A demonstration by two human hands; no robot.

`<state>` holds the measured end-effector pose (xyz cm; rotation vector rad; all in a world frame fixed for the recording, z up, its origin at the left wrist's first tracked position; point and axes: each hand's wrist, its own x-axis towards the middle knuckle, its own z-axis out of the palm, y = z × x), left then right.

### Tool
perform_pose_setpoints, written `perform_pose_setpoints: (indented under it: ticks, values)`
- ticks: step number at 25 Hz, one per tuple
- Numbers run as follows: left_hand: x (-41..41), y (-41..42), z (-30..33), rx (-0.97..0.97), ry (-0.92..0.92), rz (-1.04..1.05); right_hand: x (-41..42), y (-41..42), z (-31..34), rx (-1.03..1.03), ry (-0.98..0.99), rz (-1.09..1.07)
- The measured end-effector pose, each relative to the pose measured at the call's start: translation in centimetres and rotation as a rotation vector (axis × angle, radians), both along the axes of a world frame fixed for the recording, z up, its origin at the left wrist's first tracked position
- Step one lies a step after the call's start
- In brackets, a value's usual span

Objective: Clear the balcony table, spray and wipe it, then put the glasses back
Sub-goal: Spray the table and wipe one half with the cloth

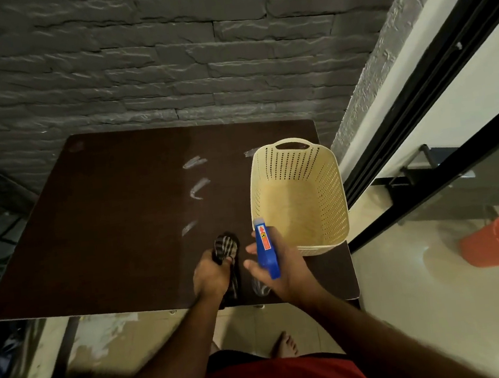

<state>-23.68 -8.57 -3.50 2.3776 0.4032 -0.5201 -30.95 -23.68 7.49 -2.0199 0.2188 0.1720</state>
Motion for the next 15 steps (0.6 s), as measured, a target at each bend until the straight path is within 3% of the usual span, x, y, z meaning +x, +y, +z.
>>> perform_pose_setpoints:
  ticks: [8, 13, 15]
  values:
    - [0.4, 1.7, -0.6, 0.155, 0.035, -0.071, 1.3, 1.1, 0.5, -0.042, 0.03, 0.029]
    - [-1.1, 2.2, -1.1, 0.262, -0.012, -0.445, 1.3, 0.8, 1.0, -0.059, 0.054, -0.009]
    - [-1.5, 2.6, -1.3, 0.224, 0.014, -0.484, 1.4, 0.6, 1.4, -0.054, 0.081, -0.008]
